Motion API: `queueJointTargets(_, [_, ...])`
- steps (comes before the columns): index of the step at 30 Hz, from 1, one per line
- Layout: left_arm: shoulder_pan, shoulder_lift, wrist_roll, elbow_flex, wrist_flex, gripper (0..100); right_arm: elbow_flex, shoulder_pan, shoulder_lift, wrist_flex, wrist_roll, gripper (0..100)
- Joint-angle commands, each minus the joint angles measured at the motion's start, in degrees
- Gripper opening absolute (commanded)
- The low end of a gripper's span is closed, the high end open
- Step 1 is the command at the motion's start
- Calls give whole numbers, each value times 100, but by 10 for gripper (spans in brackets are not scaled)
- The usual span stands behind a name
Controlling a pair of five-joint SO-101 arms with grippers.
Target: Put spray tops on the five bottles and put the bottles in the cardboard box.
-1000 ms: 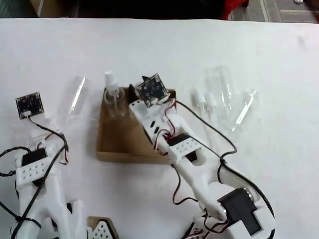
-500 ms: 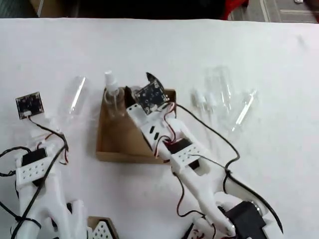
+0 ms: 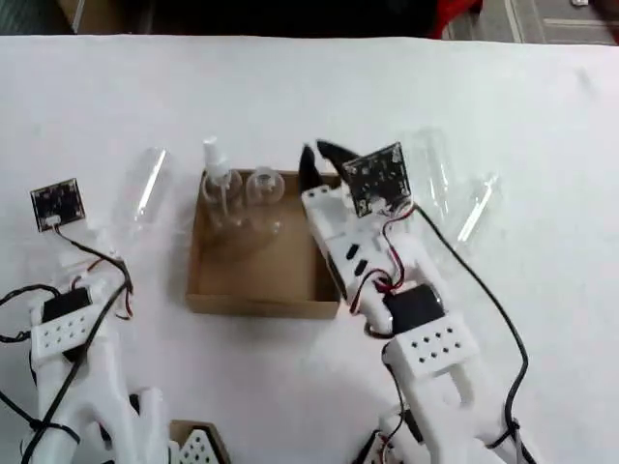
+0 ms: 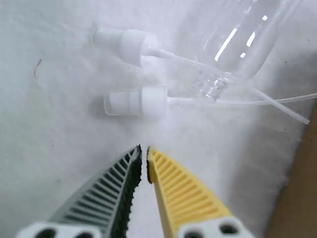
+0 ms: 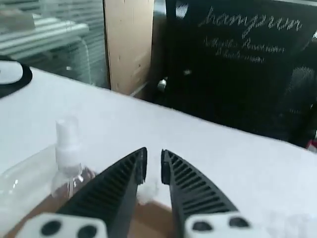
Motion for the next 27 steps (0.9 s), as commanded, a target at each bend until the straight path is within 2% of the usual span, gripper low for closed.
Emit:
queueJointTargets(1, [75,-4,-44,-35,-123,24,-18,66,-101,945,-105,15])
queueJointTargets(7, [75,-4,-44,-35,-123,24,-26,-171,760,1481,-422,16])
queueJointTargets(15, [75,-4,-44,-35,-114,24,-589,-760,2440,1622,-870,16])
queueJointTargets(27, [75,-4,-44,-35,-114,24,-862,-699,3363,1209,-1310,16])
